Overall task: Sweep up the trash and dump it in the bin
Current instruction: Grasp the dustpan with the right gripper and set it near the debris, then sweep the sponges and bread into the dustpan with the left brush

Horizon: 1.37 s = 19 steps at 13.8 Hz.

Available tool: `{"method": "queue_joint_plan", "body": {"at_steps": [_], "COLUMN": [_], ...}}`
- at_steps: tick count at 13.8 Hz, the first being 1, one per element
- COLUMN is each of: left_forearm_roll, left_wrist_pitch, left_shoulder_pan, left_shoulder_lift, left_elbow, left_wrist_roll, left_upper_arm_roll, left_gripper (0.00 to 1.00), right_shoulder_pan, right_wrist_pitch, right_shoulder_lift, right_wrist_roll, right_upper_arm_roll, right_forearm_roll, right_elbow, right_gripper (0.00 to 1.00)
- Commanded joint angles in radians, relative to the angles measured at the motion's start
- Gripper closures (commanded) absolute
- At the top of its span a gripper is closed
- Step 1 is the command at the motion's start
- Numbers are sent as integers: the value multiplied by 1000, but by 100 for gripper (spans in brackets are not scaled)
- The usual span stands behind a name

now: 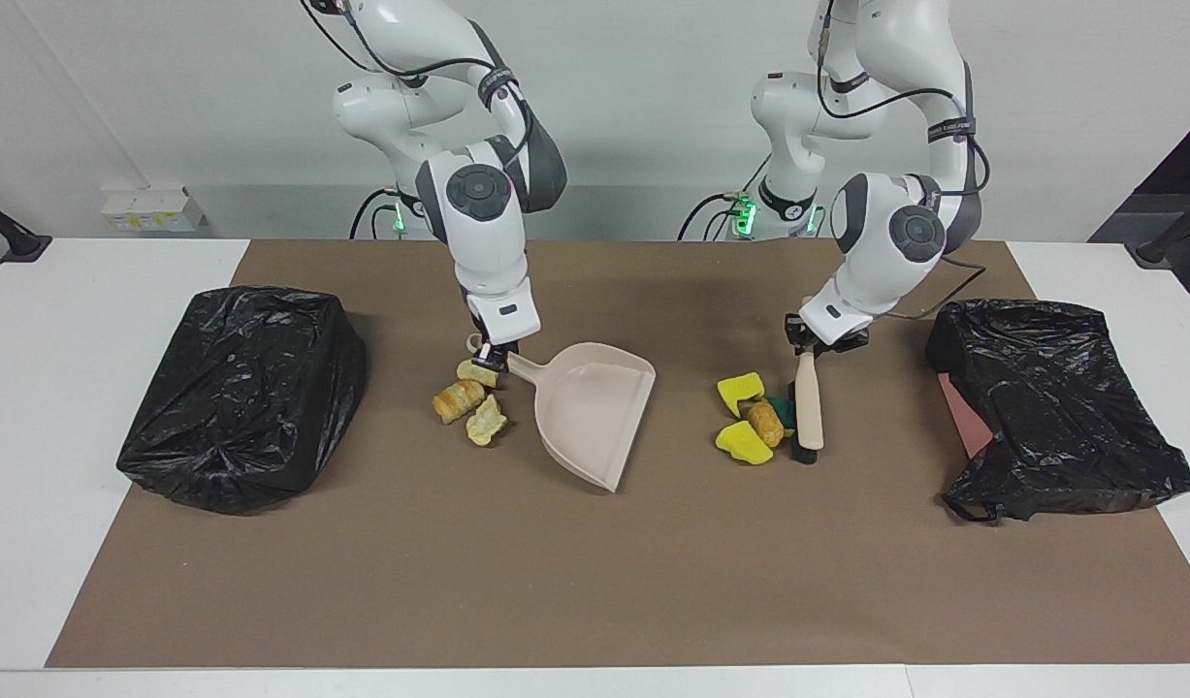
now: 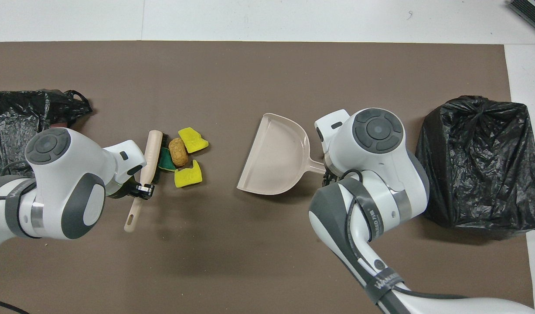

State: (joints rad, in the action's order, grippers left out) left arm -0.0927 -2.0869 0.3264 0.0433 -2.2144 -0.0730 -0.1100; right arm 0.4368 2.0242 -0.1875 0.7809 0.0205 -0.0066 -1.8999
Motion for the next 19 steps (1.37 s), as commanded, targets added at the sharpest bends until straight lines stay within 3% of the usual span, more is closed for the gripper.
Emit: {"method": "queue_joint_plan", "body": {"at_steps": [1, 5, 13, 17, 19], "left_forearm_roll": [-10, -30, -300, -314, -309], "left_wrist_pitch": [-21, -22, -79, -58, 52], "left_shoulder_pan": [54, 134, 324, 316, 300], "left_shoulder_lift": [-10, -19, -11, -13, -19], "left_elbow": [-19, -27, 1, 64, 140], "left_wrist_roll": [70, 186, 321, 401, 400], "left_upper_arm_roll": [-14, -13, 10, 58, 38], "left_gripper": [100, 100, 100, 100, 100], "right_shoulder_pan": [13, 19, 86, 85, 85], "right_wrist_pitch": [22, 74, 142, 140, 140], "right_shoulder_lift": [14, -7, -47, -47, -47], "right_wrist_roll": [1, 9, -75, -71, -74], "right_upper_arm_roll": [-5, -5, -5, -5, -5], "right_forearm_roll": [7, 5, 7, 7, 7], "right_elbow": [-25, -45, -45, -45, -45], "right_gripper": [100, 100, 100, 100, 100]}}
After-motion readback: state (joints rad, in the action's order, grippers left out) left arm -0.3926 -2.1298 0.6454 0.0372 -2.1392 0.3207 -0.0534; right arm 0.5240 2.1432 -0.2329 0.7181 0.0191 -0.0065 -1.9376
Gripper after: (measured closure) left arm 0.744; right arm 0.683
